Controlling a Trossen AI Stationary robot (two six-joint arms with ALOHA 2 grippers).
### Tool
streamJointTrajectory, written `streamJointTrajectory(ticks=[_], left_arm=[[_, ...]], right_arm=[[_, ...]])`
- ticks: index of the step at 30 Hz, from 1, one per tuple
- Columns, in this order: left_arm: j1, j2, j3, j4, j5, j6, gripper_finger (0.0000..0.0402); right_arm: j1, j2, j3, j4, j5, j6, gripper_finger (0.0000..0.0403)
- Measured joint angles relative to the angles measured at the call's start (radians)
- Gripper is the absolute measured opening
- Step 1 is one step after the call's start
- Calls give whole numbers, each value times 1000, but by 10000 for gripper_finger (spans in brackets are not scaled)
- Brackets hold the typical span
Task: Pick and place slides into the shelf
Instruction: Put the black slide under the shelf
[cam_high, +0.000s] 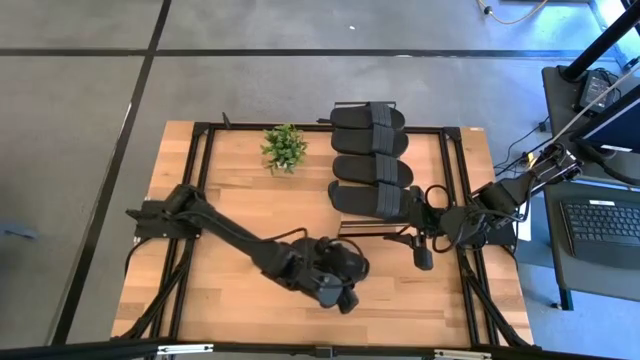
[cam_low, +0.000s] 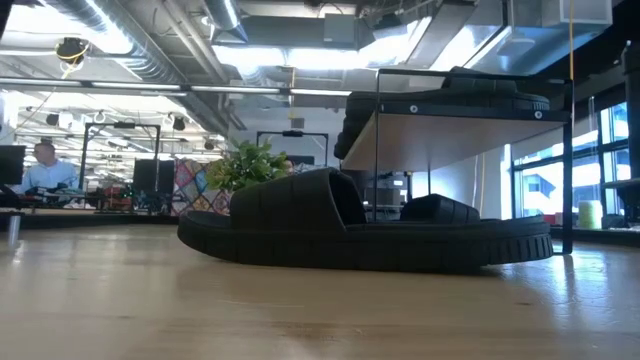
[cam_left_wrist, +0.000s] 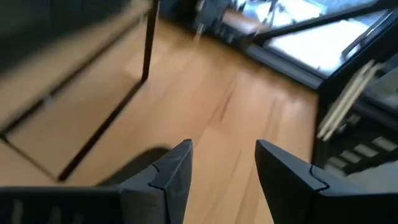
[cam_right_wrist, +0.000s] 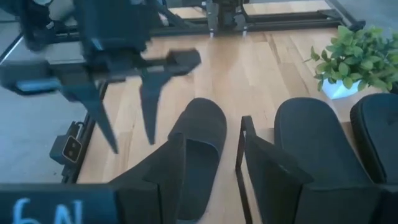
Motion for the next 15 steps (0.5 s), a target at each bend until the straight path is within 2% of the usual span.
streamJointTrajectory(ticks=[10, 15], left_arm=[[38, 163, 0, -137, 176, -172, 166], [37, 185, -1, -267, 248, -250, 166]], right_arm=[[0, 0, 0, -3, -21, 1, 167], [0, 0, 0, -3, -21, 1, 167]])
